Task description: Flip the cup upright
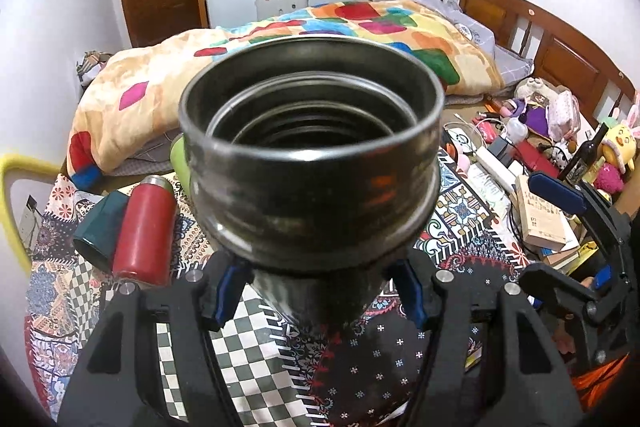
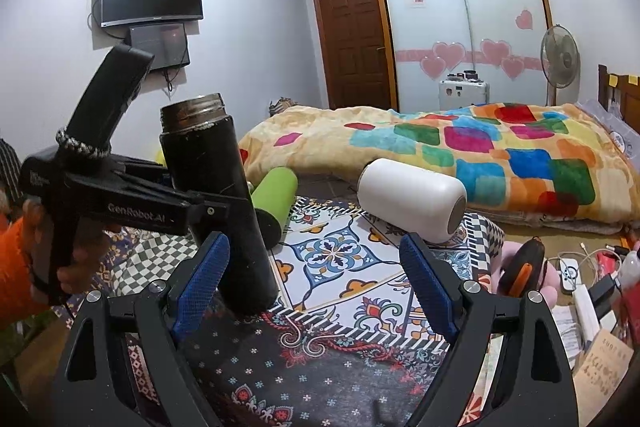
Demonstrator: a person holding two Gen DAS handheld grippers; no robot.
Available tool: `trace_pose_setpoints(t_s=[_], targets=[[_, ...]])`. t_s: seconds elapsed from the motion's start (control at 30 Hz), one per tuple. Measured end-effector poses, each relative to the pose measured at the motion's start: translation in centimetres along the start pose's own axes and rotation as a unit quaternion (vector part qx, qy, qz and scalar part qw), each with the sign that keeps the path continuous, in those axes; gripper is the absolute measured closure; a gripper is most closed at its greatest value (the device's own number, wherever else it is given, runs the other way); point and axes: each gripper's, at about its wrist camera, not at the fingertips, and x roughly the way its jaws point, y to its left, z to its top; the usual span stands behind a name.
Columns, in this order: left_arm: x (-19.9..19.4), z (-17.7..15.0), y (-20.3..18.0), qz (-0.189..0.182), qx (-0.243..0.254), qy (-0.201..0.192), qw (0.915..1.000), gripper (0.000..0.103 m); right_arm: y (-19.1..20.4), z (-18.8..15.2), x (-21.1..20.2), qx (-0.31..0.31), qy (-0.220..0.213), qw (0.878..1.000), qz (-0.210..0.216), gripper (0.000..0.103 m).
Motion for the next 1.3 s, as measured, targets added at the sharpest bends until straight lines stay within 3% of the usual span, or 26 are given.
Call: trace_pose_setpoints(t_s=[0.37,0.63,0.8,0.93,1.17,1.3], targets=[[-2.4,-0.8,0.7,-0.011,-0.016,-0.021,0.9996,0.037,1.6,1.2,-1.8,-0.012,-0.017,1.000,-0.010,0.017],[-10.0,-2.9,0.3,-0.001,-0.026,-0.100,0.9946,0.037,3.8,3.2,-5.5,-0.017,-0.063,0.998,-0.008,0.017],[-15.7,-4.6,-1.2,0.030,-0.021,-0.177,0.9836,0.036,6.1,4.1,-8.5,-0.025,-0.102,0.994,-0.015,0.017],[-19.2,-5.4,-2.3,0.042,-0.024,-0.219,0.9744,0.036,8.2,4.5,-11.4,-0.035,-0.138,0.989,-0.026,0.005],[-25.1,-8.1,-4.0,0.103,-0.038,-0.313,0.9434,0.036,11.0,4.5,-15.5,-0.036,-0.192,0.980,-0.041,0.000],[-27.1,-9.6,-5.0,0.125,-0.038,-0.349,0.9278,0.023,11.6,4.4,-16.2,-0.028,-0.197,0.979,-0.039,0.000]])
